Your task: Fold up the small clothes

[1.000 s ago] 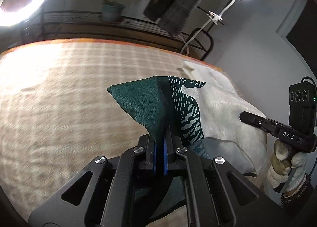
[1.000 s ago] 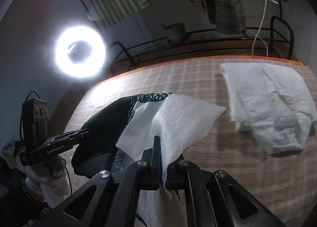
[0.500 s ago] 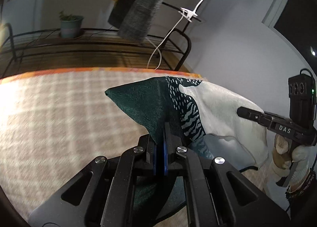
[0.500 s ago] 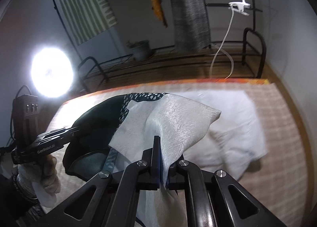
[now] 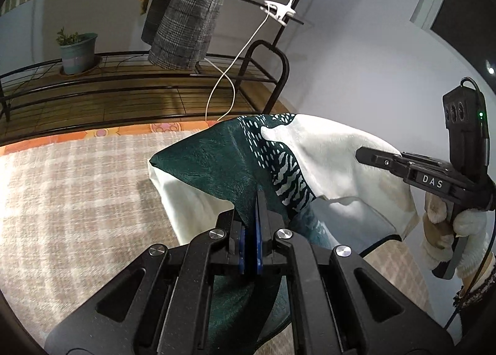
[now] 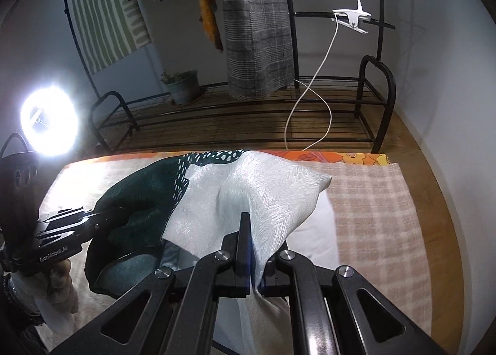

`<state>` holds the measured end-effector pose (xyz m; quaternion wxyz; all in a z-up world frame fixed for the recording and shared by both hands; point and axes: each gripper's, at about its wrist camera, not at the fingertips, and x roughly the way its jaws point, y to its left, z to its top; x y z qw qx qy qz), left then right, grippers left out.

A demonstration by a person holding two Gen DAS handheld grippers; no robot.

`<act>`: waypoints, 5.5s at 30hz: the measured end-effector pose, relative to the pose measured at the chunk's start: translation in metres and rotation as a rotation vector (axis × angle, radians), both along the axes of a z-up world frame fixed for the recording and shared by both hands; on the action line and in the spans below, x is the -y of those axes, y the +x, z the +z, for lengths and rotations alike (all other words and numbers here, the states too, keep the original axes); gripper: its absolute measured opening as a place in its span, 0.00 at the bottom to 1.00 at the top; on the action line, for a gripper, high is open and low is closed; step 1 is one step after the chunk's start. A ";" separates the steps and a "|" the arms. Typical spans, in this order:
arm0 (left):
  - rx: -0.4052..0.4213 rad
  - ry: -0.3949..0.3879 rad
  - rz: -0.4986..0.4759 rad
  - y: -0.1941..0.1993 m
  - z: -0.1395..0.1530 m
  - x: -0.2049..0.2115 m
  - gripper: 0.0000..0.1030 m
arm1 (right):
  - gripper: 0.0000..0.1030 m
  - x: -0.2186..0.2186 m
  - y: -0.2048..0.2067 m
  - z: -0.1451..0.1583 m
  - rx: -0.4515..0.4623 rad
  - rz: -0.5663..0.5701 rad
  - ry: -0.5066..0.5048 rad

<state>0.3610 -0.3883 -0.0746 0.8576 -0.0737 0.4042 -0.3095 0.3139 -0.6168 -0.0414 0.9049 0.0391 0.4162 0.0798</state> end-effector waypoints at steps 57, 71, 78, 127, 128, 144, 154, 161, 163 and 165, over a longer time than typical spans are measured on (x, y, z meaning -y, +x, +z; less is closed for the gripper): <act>0.316 0.116 0.041 -0.228 0.114 -0.152 0.86 | 0.75 -0.129 -0.216 0.098 0.232 -0.224 -0.109; 0.334 0.171 0.050 -0.255 0.092 -0.172 1.00 | 1.00 -0.155 -0.238 0.066 0.282 -0.352 -0.076; 0.302 0.192 0.048 -0.255 0.081 -0.171 1.00 | 1.00 -0.158 -0.240 0.047 0.275 -0.364 -0.063; 0.315 0.226 0.042 -0.267 0.077 -0.169 1.00 | 1.00 -0.160 -0.233 0.034 0.256 -0.389 -0.054; 0.314 0.225 0.044 -0.267 0.077 -0.170 1.00 | 1.00 -0.160 -0.233 0.034 0.257 -0.390 -0.053; 0.319 0.223 0.046 -0.267 0.078 -0.169 1.00 | 1.00 -0.163 -0.234 0.034 0.257 -0.389 -0.053; 0.322 0.224 0.047 -0.268 0.080 -0.167 1.00 | 1.00 -0.167 -0.232 0.034 0.255 -0.377 -0.055; 0.321 0.224 0.046 -0.268 0.079 -0.168 1.00 | 1.00 -0.167 -0.232 0.034 0.254 -0.379 -0.053; 0.321 0.224 0.045 -0.268 0.078 -0.168 1.00 | 1.00 -0.168 -0.232 0.034 0.253 -0.376 -0.052; 0.322 0.223 0.047 -0.269 0.079 -0.168 1.00 | 1.00 -0.167 -0.232 0.034 0.255 -0.378 -0.052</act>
